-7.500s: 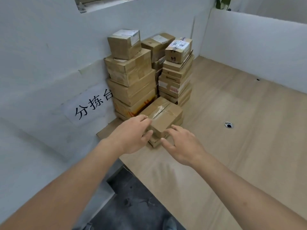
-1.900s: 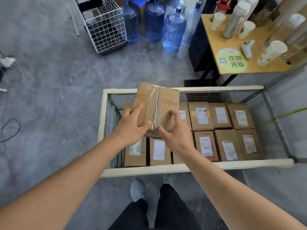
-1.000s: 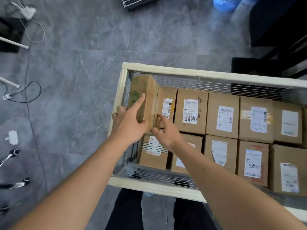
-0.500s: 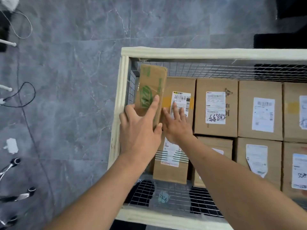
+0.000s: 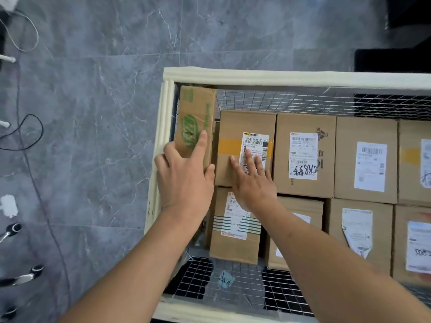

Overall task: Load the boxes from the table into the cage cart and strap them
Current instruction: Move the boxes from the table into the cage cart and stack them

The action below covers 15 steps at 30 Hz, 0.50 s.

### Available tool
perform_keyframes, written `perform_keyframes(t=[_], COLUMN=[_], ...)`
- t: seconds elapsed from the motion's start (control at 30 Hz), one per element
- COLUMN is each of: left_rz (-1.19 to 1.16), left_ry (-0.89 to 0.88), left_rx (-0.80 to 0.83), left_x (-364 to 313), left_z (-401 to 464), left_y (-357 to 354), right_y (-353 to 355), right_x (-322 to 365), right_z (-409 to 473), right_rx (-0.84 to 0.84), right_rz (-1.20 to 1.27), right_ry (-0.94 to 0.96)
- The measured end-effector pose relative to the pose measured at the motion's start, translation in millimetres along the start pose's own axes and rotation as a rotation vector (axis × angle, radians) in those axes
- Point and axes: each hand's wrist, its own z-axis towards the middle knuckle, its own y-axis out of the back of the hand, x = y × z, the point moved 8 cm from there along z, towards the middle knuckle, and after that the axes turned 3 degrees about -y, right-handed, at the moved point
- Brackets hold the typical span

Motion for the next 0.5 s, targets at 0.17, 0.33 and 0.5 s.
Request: perform_keyframes(t=[0.17,0.33,0.5], left_rz=[0.005,0.034,0.047], left_ry=[-0.01,-0.024,-0.039], left_rx=[0.017,0.015,0.032], left_x=[-8.2,-4.8,-2.7], left_z=[6.3,7.8,12.5], left_y=[-13.1,-28.4,-38.6], right_y=[2.4,0.8,2.1], right_x=[0.7,0.1,3.8], right_z=[-0.3,0.4,3.1], right_rx=[0.0,0.004,0.018], right_rz=[0.024,0.024,0.03], right_ry=[0.011,0.026,0.02])
